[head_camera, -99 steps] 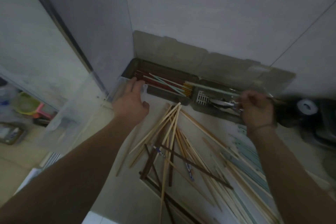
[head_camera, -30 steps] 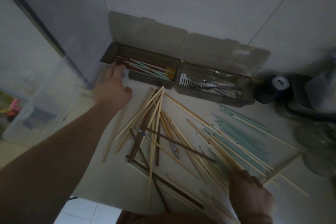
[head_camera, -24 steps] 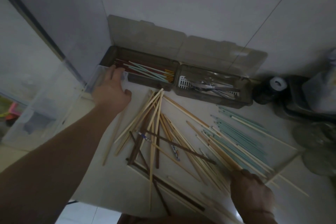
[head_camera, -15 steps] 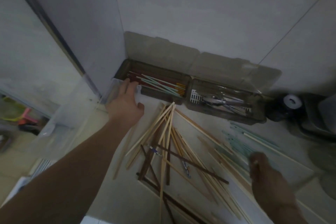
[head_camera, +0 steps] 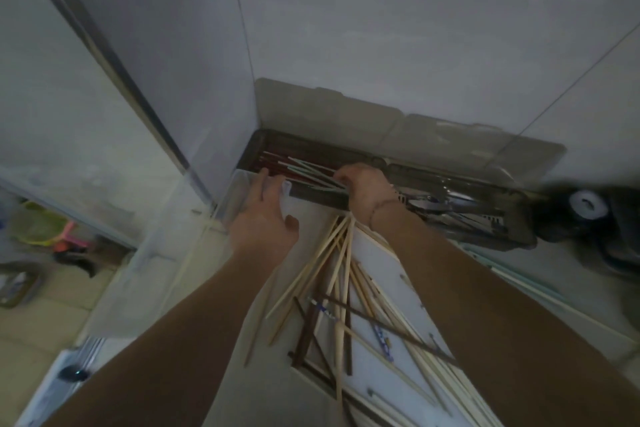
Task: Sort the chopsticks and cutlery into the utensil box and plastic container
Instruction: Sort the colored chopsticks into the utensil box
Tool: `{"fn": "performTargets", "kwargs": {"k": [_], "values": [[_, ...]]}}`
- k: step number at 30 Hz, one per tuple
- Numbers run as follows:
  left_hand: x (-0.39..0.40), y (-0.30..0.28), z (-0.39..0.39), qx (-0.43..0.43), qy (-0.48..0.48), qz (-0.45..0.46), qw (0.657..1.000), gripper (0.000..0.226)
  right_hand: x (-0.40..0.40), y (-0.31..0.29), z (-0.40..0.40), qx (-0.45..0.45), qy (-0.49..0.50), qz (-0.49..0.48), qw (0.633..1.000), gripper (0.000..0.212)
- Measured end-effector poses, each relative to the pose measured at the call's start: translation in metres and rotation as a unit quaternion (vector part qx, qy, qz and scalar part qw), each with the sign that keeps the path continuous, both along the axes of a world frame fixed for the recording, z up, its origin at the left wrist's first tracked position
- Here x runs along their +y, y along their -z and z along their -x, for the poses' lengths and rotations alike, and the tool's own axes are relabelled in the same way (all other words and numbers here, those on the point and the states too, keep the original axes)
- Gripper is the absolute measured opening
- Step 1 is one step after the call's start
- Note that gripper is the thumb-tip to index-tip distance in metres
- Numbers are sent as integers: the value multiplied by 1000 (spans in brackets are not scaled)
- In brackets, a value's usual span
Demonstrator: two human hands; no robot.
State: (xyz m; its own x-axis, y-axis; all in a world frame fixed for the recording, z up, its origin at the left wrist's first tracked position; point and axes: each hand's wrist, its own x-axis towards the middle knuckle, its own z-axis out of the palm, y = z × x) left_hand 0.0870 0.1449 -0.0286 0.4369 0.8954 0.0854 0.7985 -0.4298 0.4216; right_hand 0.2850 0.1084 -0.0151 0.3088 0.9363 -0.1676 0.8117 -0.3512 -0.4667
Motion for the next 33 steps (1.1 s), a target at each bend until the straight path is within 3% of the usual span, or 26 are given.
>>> {"fn": "performTargets", "kwargs": {"k": [3,6,9,12,17,19,22,26,33], "values": [[-1,1,0,2,-2,17,1000,70,-33,-2,-6,-11,38,-133,990,32],[0,2,-1,-4,-3,35,999,70,-113,-6,-18,-40,150,-225,962,20],[1,1,-1,7,0,43,999,71,-220,-3,-36,-89,288,-213,929,15],[0,-1,-3,22,-2,42,999,70,-313,4,-48,-102,382,-103,913,12],[-2,2,-6,20,-7,28,999,70,-363,39,-28,-135,257,50,956,13],[-1,5,-5,21,-3,14,1000,71,-367,52,-21,-166,241,38,955,29],[1,6,-4,20,2,8,1000,69,-370,56,-2,-187,223,-1,957,24],[-1,7,-6,20,0,-6,1000,70,-376,60,-4,-181,190,-8,965,37],[-1,7,-5,5,8,-16,1000,71,-376,50,-16,-210,228,33,950,11]]}}
